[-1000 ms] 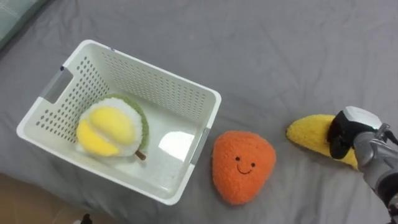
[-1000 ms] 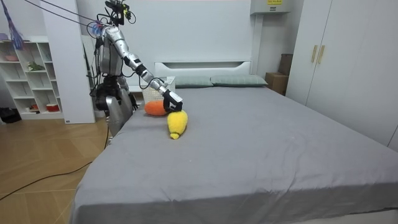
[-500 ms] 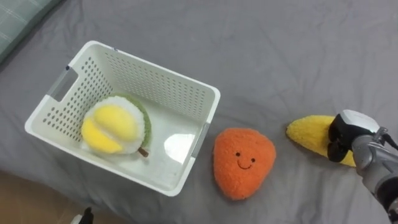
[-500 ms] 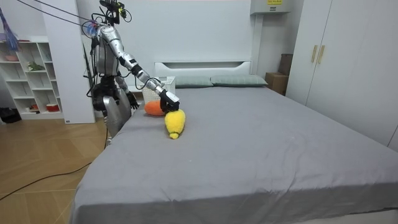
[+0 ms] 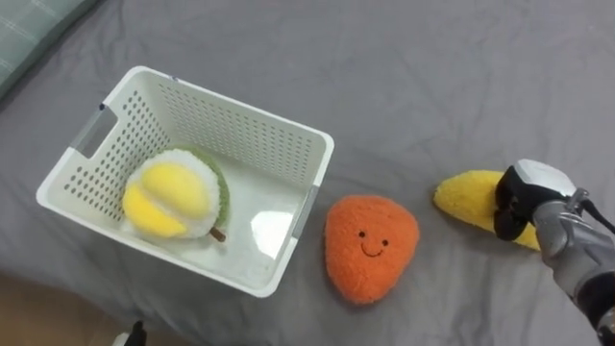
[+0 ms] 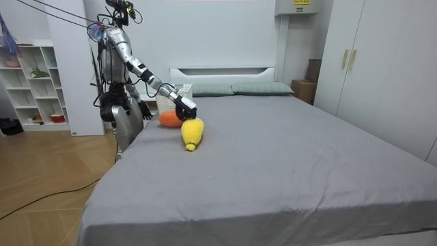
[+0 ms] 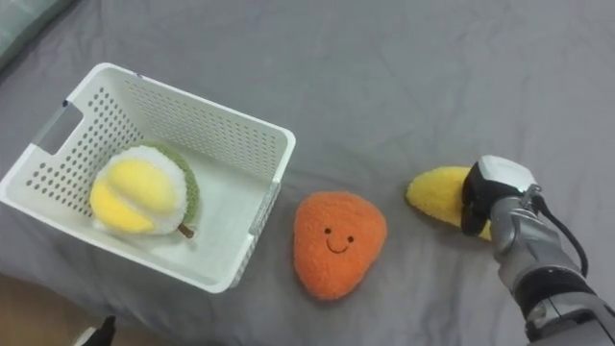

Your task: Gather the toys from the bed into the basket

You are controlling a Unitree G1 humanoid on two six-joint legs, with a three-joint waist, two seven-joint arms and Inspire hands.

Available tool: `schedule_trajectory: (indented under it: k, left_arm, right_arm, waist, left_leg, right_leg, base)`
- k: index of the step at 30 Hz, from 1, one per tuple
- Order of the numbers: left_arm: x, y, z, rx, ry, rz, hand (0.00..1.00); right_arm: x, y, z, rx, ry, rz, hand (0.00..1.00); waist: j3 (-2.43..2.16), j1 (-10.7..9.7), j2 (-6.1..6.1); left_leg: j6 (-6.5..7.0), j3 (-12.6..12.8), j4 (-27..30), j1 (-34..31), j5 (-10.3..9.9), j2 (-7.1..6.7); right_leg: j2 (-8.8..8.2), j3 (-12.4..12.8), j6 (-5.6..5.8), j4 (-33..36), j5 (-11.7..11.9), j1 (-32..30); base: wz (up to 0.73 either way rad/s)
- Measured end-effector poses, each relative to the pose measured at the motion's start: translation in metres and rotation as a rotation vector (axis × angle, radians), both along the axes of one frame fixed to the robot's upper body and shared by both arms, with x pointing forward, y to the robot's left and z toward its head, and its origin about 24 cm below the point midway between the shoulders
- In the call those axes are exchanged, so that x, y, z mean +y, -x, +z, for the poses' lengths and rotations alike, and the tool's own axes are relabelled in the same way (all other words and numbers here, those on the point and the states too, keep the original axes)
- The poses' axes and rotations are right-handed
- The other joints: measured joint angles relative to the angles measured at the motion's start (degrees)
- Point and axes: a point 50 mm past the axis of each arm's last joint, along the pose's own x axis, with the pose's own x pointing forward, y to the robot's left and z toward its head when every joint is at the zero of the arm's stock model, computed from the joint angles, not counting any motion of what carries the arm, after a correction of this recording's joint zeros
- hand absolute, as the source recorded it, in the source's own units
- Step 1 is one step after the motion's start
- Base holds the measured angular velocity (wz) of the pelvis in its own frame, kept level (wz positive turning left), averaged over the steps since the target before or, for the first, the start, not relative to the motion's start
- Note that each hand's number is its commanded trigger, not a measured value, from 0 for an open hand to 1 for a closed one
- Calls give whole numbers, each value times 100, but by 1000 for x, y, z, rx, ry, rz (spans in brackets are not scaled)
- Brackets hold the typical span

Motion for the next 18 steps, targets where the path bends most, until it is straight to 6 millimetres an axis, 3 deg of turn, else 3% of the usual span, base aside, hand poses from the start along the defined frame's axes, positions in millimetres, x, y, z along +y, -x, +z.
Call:
schedule_trajectory:
  k: [4,6,9,15,18]
  left_arm:
    - [3,12,-2,14,-19,20,0]
    - [5,14,-2,17,-27,23,0]
    - [8,22,-3,32,-40,38,0]
    - [13,32,-4,52,-43,83,0]
    - [13,37,-6,60,-38,116,0]
  right_arm:
    - [18,-15,24,-134,-53,74,100]
    - [25,-18,29,-165,-62,104,100]
    - [35,-21,38,-206,-75,148,100]
    - [62,-27,70,-319,-106,259,100]
    - [66,-23,74,-328,-117,276,100]
  waist:
    - [-3,-206,-34]
    - [-42,-321,-93]
    - [-54,-377,-175]
    - [-71,-469,-192]
    - [-90,-456,-197]
  left_leg:
    - [6,148,-57,178,8,4]
    - [9,179,-69,230,9,5]
    - [10,289,-125,434,8,18]
    - [13,321,-175,643,6,-13]
    - [10,314,-220,805,5,-5]
  right_leg:
    - [-2,94,4,35,-3,80]
    - [-6,108,11,30,-7,122]
    - [1,186,17,26,-11,273]
    - [60,283,26,-2,-16,450]
    - [85,276,24,-58,-15,625]
  base:
    - [-16]
    - [-6]
    - [-14]
    - [-4]
    - [0]
